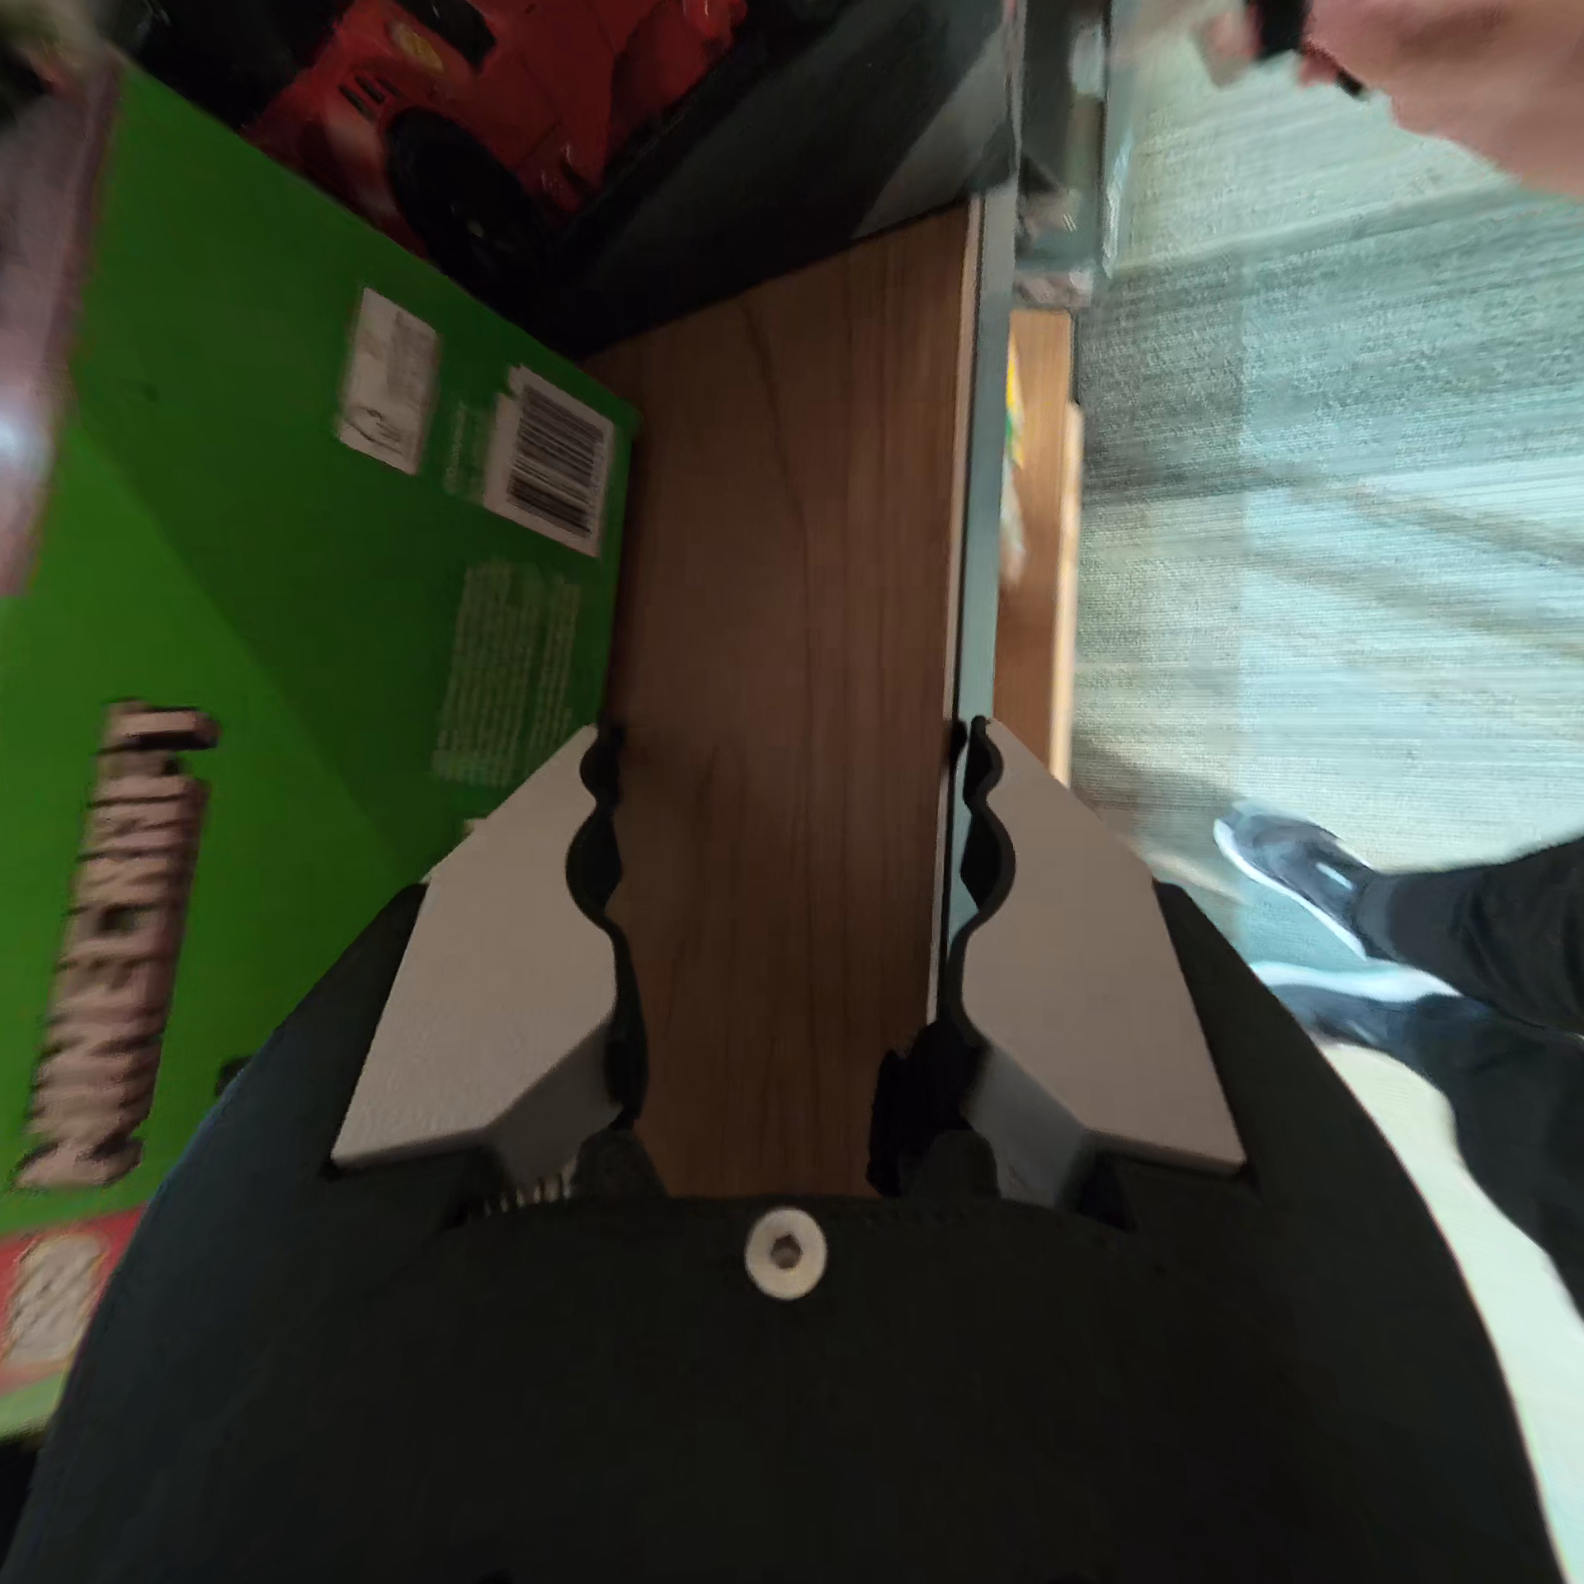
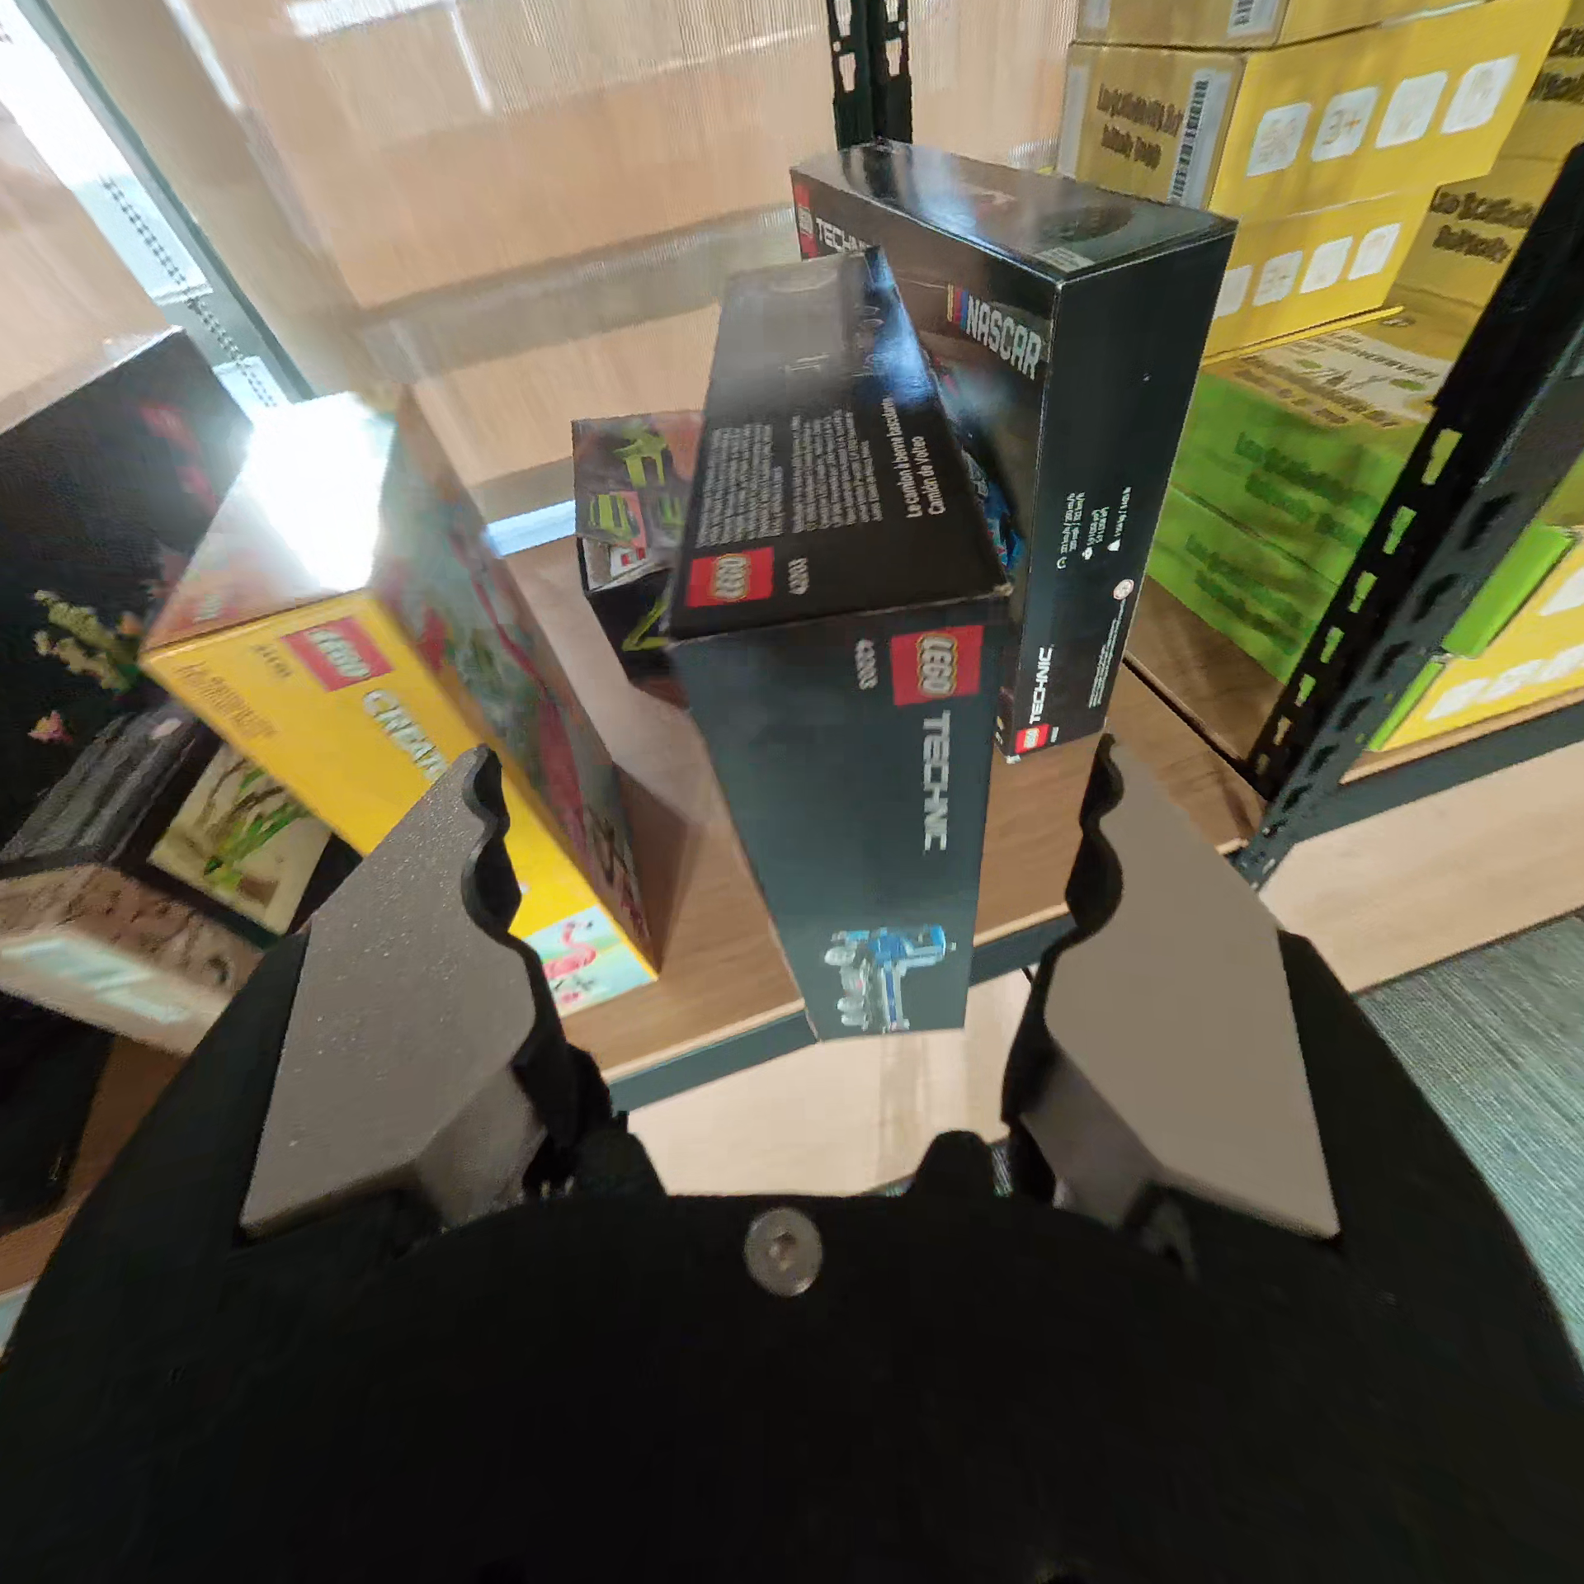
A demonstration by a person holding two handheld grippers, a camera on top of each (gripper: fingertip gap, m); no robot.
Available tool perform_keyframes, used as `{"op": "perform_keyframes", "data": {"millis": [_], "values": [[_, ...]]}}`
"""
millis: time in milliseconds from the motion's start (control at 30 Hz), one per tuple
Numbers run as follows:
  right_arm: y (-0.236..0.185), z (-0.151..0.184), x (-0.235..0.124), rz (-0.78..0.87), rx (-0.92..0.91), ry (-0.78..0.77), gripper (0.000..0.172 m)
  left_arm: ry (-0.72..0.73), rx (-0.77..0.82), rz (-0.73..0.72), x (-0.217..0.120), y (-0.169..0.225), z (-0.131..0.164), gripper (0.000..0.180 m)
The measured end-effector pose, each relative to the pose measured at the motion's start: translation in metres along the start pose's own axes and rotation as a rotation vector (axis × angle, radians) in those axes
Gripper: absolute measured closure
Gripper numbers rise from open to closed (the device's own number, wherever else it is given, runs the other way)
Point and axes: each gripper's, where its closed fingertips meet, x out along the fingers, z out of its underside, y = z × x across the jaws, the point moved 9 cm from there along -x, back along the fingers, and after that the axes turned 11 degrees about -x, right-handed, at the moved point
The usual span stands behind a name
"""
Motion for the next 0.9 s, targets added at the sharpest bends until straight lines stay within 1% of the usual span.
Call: {"op": "perform_keyframes", "data": {"millis": [67, 133, 200, 267, 333, 367, 467, 533, 600, 667, 733, 800, 900], "values": [[-0.013, -0.004, -0.030, -0.006, -0.021, -0.002, 0.043, 0.088, 0.010, -0.056, -0.015, 0.003, -0.001, 0.107], [-0.031, -0.004, -0.062, -0.035, -0.053, -0.030, 0.052, 0.176, 0.046, -0.121, -0.040, 0.013, -0.006, 0.111], [-0.050, -0.004, -0.094, -0.049, -0.070, -0.042, 0.050, 0.265, 0.068, -0.141, -0.066, 0.030, -0.012, 0.114], [-0.070, -0.002, -0.126, -0.068, -0.067, -0.066, 0.051, 0.350, 0.065, -0.089, -0.080, 0.057, -0.016, 0.119], [-0.089, -0.003, -0.156, -0.070, -0.056, -0.068, 0.054, 0.394, 0.031, 0.033, -0.073, 0.093, -0.014, 0.121], [-0.098, -0.004, -0.169, -0.079, -0.049, -0.069, 0.055, 0.407, 0.000, 0.104, -0.063, 0.110, -0.012, 0.121], [-0.119, -0.007, -0.197, -0.107, -0.033, -0.066, 0.059, 0.379, -0.082, 0.281, -0.018, 0.156, -0.003, 0.112], [-0.126, -0.007, -0.204, -0.137, -0.049, -0.062, 0.064, 0.337, -0.122, 0.376, 0.016, 0.181, -0.004, 0.106], [-0.119, -0.007, -0.203, -0.169, -0.047, -0.078, 0.065, 0.304, -0.133, 0.405, 0.054, 0.198, -0.013, 0.102], [-0.102, -0.008, -0.194, -0.183, -0.039, -0.064, 0.064, 0.270, -0.171, 0.421, 0.092, 0.209, -0.033, 0.096], [-0.077, -0.008, -0.177, -0.196, -0.047, -0.049, 0.063, 0.269, -0.222, 0.437, 0.130, 0.217, -0.063, 0.091], [-0.048, -0.008, -0.153, -0.233, -0.046, -0.020, 0.062, 0.270, -0.284, 0.456, 0.174, 0.224, -0.099, 0.090], [0.000, -0.003, -0.109, -0.320, -0.038, 0.011, 0.064, 0.214, -0.375, 0.447, 0.255, 0.236, -0.151, 0.086]]}}
